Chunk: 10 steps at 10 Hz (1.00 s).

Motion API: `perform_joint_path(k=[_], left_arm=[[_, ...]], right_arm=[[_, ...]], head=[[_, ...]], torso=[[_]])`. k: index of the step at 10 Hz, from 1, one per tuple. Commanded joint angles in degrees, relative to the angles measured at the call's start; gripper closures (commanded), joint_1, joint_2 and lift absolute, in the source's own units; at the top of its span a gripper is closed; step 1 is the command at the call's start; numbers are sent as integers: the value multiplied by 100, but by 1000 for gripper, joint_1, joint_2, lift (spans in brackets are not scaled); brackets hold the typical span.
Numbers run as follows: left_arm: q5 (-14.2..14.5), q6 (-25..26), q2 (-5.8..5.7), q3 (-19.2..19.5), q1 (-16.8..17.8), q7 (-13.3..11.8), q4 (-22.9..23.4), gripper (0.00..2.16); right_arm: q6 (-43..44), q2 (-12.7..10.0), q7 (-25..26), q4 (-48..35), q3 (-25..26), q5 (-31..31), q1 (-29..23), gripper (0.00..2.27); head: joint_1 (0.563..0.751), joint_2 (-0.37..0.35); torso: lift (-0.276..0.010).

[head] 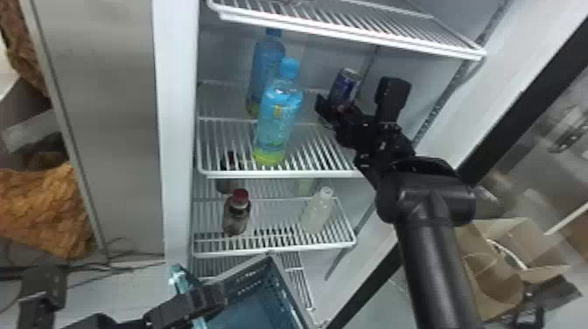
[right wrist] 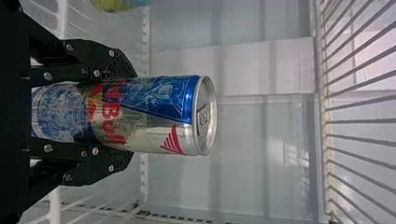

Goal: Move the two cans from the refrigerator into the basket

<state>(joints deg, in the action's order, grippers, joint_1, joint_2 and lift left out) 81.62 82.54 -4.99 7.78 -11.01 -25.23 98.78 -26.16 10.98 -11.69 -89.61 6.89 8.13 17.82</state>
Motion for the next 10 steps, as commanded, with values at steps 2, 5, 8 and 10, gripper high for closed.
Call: perform_joint_path(k=[2, 5, 8, 10], left_arm=[[-4, 1, -11, 10, -23, 0, 0, 1197], [8, 1, -11, -1, -23, 0, 0, 1197], [19, 1, -11, -1, -52, -9, 0, 1197], [19, 1, -11, 10, -80, -9, 0, 1197]], right_arm=[[-197, 79, 0, -735, 66, 261, -558, 1282], [-478, 229, -9, -1902, 111, 569, -1402, 1283], [-787, 273, -9, -3055, 431, 695, -2344, 1283], [-998, 282, -9, -3730, 637, 809, -2934, 1283]], head=[[695, -344], [695, -349], [695, -350], [695, -350]], torso=[[-35], [-35], [-35], [-35]])
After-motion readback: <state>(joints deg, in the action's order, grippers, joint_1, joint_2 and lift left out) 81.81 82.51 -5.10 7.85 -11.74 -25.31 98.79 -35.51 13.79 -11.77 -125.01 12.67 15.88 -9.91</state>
